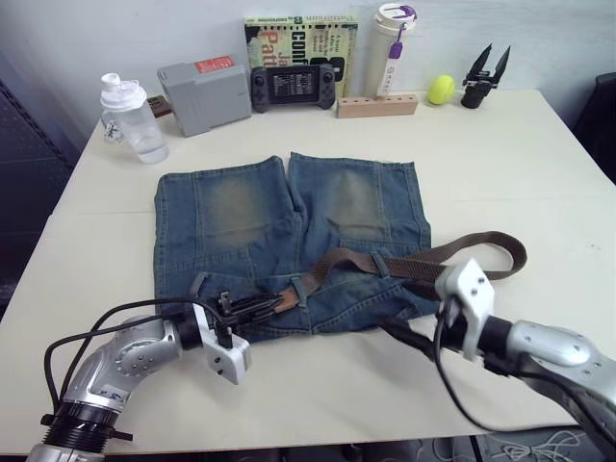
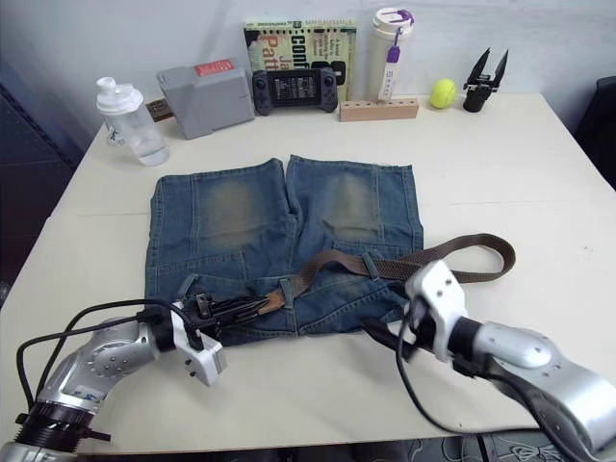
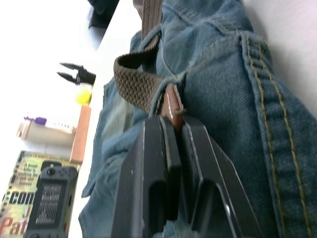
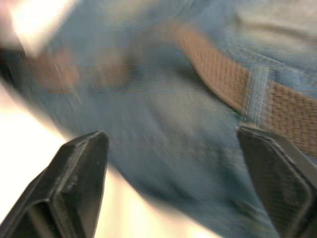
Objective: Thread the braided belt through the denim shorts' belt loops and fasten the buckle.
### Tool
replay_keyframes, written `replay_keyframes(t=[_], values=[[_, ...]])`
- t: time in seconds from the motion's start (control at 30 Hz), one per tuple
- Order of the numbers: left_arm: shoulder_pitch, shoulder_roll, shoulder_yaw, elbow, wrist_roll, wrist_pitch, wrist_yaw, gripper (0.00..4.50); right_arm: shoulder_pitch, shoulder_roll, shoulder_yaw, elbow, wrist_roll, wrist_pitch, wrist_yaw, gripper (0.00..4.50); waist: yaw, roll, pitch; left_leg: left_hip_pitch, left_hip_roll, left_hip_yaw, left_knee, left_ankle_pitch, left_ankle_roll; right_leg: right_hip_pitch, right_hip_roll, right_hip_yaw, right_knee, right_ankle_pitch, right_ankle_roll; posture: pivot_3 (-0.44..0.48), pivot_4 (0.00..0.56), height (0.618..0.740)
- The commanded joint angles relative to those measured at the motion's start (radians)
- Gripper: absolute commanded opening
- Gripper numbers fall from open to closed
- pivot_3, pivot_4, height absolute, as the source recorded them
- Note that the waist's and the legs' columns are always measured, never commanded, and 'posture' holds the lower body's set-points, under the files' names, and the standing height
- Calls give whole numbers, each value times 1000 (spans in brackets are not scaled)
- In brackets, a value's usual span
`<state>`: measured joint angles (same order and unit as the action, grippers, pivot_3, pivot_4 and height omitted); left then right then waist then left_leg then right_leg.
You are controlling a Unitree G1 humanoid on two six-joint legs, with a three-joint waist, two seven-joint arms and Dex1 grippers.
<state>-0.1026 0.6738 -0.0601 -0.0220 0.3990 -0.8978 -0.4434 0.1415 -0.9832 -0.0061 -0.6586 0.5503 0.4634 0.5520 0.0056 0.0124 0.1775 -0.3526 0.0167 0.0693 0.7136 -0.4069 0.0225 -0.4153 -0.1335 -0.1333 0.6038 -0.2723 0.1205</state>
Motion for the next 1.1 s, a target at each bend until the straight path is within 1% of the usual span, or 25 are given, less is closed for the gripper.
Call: replay_keyframes(t=[0.03,0.13,0.2,0.27,0.3,0.33,0.4,0.47,0.5,0.57,0.6,0.63,0.67,0.73,0.8,0.93,1.0,1.1], values=[[-2,-3,-21,-1,9,-20,26,0,27,-39,92,77,-322,-360,120,4417,1,0,0,0,0,0,0,0,0,1,0,-1,-1,0,0,0,150,731],[-7,-5,-27,0,14,-16,36,0,11,-29,148,166,-493,-497,121,4417,3,-1,0,1,0,0,2,0,0,3,-1,0,-1,1,2,0,150,731],[-9,-7,-29,-1,19,-12,43,0,-26,-9,193,226,-609,-569,105,4417,6,-1,0,1,0,-1,3,0,0,3,-1,-1,-1,1,2,0,150,731],[-11,-9,-29,-4,21,-4,50,0,-70,10,229,287,-714,-608,86,4417,7,-2,-1,2,0,-1,3,0,0,4,0,-1,-1,1,2,0,150,731],[-11,-9,-30,-5,22,-1,52,0,-79,17,234,305,-740,-620,83,4417,7,-3,-2,2,0,-1,3,0,0,5,0,-1,-2,1,2,0,150,731],[-11,-8,-30,-7,24,2,54,0,-93,29,242,332,-765,-610,82,4193,7,-4,-3,3,1,-1,3,0,0,5,0,-1,-2,1,2,0,150,731],[-11,-8,-30,-10,26,5,58,0,-110,51,249,367,-794,-585,82,3557,7,-7,-5,5,1,-1,2,0,0,7,1,-1,-2,1,2,0,150,731],[-9,-9,-31,-16,26,9,60,0,-121,70,246,392,-806,-543,87,2558,8,-8,-5,8,1,-1,2,0,0,10,0,-1,-2,1,2,0,150,731],[-8,-9,-32,-19,26,11,61,0,-123,77,243,399,-810,-533,89,2147,10,-8,-5,10,2,-1,2,0,0,13,0,-1,-3,1,2,0,150,731],[-7,-6,-31,-22,25,12,64,0,-128,85,233,419,-823,-504,90,1103,15,-8,-5,18,6,-2,1,-1,0,21,0,-1,-6,1,1,0,150,731],[-7,-6,-31,-25,25,13,65,0,-128,87,229,423,-828,-496,89,630,16,-8,-5,18,6,-2,1,-1,1,22,0,-1,-6,1,1,0,150,731],[-6,-5,-30,-27,25,16,66,0,-133,90,216,434,-826,-479,82,257,17,-8,-5,18,6,-2,1,-1,1,22,0,-1,-6,1,1,0,150,731],[-4,-5,-30,-30,25,17,66,0,-139,93,198,445,-822,-466,73,91,18,-8,-5,18,6,-2,1,-1,2,22,0,-1,-6,1,1,0,150,731],[-3,-5,-31,-33,24,20,67,0,-145,96,180,455,-816,-449,64,91,18,-8,-5,18,6,-2,2,-2,2,22,-1,-1,-6,1,1,0,150,731],[-1,-4,-31,-39,23,23,68,0,-143,74,134,493,-806,-453,50,91,20,-7,-5,18,6,-2,2,-2,2,22,-1,-1,-6,1,1,0,150,731],[2,1,-26,-44,26,26,75,0,-145,-7,22,648,-799,-485,22,91,25,-7,-5,17,3,-3,2,-2,3,22,-5,-2,-6,1,1,0,150,731],[3,3,-27,-46,29,27,78,0,-167,-40,-1,720,-809,-505,4,91,28,-5,-4,17,0,-4,2,-3,6,23,-8,-2,-6,1,2,0,150,731],[4,5,-32,-48,29,26,78,0,-211,-58,-9,800,-805,-528,1,91,26,-5,-4,16,-4,-3,2,-3,10,23,-13,-2,-7,1,2,0,150,731]])
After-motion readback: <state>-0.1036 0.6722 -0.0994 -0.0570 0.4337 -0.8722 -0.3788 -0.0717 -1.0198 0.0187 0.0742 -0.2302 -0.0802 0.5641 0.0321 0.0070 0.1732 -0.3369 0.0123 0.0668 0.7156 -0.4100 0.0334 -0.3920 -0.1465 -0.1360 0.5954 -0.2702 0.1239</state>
